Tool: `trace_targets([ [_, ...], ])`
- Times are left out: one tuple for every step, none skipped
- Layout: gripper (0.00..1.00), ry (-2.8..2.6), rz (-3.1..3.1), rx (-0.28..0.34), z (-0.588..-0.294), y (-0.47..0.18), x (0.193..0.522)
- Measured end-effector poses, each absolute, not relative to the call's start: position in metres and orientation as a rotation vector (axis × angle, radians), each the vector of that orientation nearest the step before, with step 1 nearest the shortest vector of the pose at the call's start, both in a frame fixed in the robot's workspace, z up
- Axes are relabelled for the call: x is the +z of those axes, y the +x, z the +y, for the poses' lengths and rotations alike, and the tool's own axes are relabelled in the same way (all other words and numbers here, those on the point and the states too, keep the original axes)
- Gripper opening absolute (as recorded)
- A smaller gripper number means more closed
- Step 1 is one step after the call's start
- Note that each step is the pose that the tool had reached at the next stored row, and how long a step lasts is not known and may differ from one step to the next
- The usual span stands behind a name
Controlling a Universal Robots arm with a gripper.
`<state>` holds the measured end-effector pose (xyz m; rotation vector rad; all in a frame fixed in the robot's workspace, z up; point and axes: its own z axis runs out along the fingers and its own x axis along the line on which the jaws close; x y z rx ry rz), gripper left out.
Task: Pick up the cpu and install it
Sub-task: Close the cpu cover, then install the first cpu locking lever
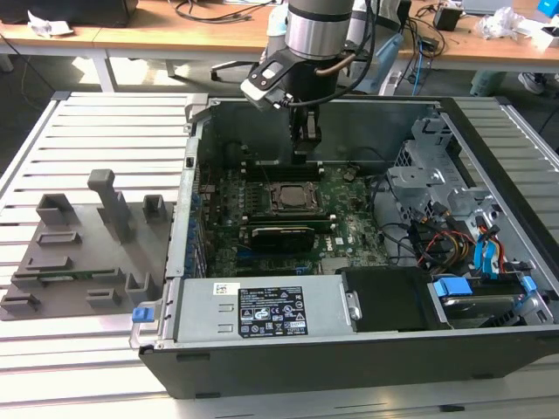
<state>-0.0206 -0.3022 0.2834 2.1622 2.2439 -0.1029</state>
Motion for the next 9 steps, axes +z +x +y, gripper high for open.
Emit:
trace_targets([
  [0.11, 2.162, 2.244, -0.103, -0.3022, -0.0206, 0.2834],
  [0.11, 2.162, 2.244, -0.103, -0.3022, -0.0206, 0.2834],
  [0.11, 2.162, 2.244, -0.103, -0.3022, -0.0207, 0.2834],
  [0.11, 2.162, 2.244, -0.103, -0.3022, -0.0206, 0.2834],
  [0.11, 2.158, 2.246, -0.104, -0.3023, -0.0206, 0.2835],
  [0.11, 2.147, 2.257, -0.104, -0.3022, -0.0206, 0.2835],
  [0.11, 2.127, 2.275, -0.104, -0.3022, -0.0206, 0.2834],
  [0.11, 2.089, 2.308, -0.103, -0.3022, -0.0206, 0.2835],
  [0.11, 2.061, 2.332, -0.103, -0.3022, -0.0206, 0.2834],
])
